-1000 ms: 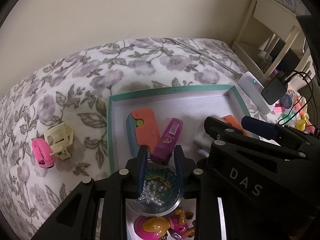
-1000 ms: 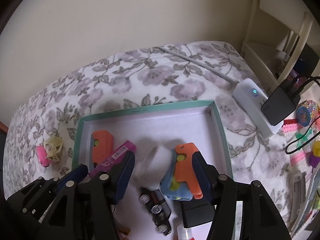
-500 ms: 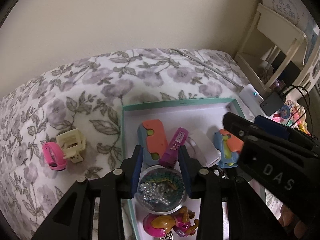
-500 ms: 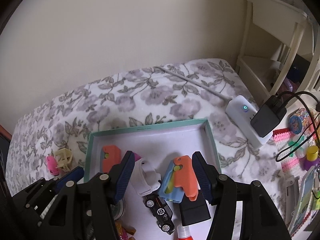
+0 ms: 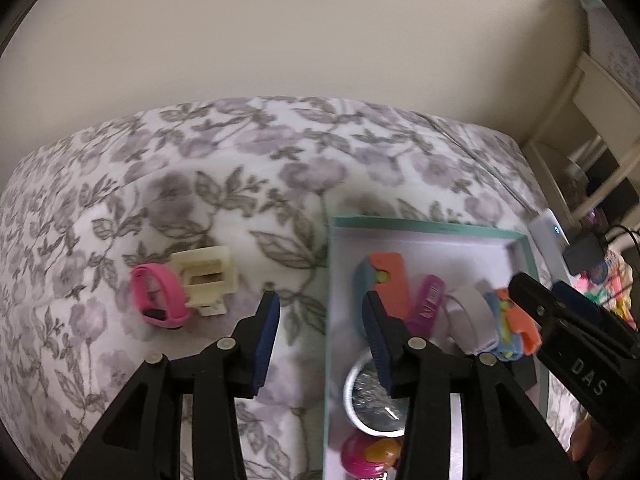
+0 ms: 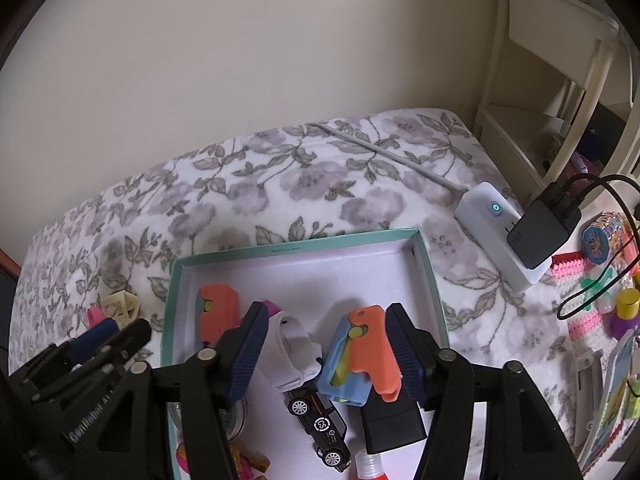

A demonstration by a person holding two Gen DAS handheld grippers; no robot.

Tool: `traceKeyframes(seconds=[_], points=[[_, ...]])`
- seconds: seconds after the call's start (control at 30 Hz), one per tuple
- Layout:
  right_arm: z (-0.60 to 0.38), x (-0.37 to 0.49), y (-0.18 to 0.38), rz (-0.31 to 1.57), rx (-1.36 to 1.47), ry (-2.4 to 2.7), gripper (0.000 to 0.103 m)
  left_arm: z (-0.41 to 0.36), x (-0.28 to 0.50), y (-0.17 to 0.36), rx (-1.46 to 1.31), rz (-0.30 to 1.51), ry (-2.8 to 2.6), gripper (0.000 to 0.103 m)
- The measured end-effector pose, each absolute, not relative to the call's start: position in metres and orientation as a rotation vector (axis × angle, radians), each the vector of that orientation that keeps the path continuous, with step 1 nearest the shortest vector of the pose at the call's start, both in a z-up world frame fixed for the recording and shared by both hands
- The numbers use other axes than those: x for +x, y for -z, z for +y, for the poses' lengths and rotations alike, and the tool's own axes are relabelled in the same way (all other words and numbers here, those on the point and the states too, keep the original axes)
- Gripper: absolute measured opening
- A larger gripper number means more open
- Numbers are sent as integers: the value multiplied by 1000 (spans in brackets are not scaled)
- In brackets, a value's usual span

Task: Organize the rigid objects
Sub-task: 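Move both open tools back toward the pink watch band and cream hair clip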

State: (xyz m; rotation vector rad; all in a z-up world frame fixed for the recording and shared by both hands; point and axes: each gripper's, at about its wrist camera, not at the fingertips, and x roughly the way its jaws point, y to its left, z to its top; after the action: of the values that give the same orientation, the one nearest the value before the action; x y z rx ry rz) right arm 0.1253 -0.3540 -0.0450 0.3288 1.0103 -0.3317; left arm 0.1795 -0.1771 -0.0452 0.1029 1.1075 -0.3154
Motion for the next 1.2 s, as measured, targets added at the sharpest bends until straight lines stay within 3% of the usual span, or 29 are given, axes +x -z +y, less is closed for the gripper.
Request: traceKeyframes(seconds=[0.2, 0.37, 0.43, 0.8, 0.9, 1.2], points=[[-352, 127, 47, 1011, 314, 333, 85, -162, 187, 43, 71, 1097, 261, 68], [-350, 128, 48, 1006, 305, 326, 95, -153, 192, 45, 58, 1091, 220, 72], [-348, 128, 48, 1003, 298, 325, 103, -151, 193, 46, 57, 1089, 208, 84], [-340, 132, 49, 1002, 269, 313, 103, -132, 200, 48, 29, 1086, 146, 86], [-336, 134, 49, 1001, 264, 303, 103, -125, 203, 49, 14, 1083, 123, 96], [-302, 146, 51, 998, 221, 227, 103, -88, 216, 54, -24, 1101, 49, 96]])
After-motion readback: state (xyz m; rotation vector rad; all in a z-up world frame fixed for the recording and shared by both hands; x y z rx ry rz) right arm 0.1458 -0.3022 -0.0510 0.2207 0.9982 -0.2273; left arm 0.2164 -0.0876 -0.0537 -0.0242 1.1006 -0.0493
